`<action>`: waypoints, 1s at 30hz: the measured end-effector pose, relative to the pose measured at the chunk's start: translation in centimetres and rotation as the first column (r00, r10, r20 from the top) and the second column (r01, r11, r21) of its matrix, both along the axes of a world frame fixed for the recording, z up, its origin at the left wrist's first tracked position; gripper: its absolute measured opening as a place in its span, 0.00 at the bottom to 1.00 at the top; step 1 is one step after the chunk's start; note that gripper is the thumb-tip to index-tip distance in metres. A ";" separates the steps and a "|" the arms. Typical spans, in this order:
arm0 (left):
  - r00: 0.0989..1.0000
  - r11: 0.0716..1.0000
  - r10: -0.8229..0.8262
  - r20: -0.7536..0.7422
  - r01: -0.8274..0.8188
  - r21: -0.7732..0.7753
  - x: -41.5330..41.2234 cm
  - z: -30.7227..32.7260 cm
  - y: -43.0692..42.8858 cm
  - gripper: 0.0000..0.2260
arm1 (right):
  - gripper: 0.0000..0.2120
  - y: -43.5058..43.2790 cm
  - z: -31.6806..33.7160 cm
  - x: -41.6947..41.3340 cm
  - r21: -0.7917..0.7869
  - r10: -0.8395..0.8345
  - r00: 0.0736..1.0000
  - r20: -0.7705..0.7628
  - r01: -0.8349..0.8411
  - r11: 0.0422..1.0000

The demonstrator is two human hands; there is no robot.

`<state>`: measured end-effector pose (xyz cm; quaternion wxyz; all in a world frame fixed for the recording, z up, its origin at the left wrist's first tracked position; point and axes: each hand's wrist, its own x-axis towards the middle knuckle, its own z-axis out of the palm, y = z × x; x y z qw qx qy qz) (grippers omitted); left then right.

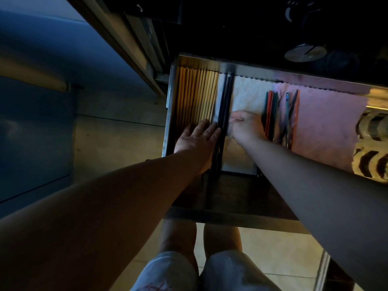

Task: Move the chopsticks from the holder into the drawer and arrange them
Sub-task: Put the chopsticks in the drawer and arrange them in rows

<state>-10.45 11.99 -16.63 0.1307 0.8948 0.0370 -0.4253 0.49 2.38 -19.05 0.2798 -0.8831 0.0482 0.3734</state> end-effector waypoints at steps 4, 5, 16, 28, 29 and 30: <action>0.998 0.999 0.028 0.063 -0.029 0.017 -0.1 -0.4 -0.1 0.40 | 0.16 0.8 -0.4 -0.6 0.048 -0.033 0.998 -0.045 0.035 0.998; 0.997 0.999 0.041 0.063 -0.042 0.010 -0.1 -0.6 -0.1 0.40 | 0.16 0.9 -0.4 -0.8 0.049 -0.035 0.998 -0.055 0.037 0.998; 0.995 0.999 0.029 0.092 -0.031 0.017 -0.2 -1.1 -0.3 0.41 | 0.16 0.1 -0.8 -0.2 0.045 -0.032 0.996 -0.085 0.036 0.998; 0.953 0.969 0.241 0.185 -0.226 -0.100 2.6 -0.1 -4.2 0.30 | 0.11 -6.7 -0.1 3.5 0.048 -0.070 0.995 0.075 0.066 0.997; 0.941 0.958 0.279 0.192 -0.260 -0.119 3.0 0.1 -4.8 0.29 | 0.11 -7.3 -0.1 3.9 0.041 -0.076 0.994 0.077 0.073 0.996; 0.930 0.947 0.314 0.191 -0.291 -0.138 3.5 0.4 -5.4 0.27 | 0.12 -8.0 -0.4 4.3 0.047 -0.093 0.993 0.077 0.090 0.995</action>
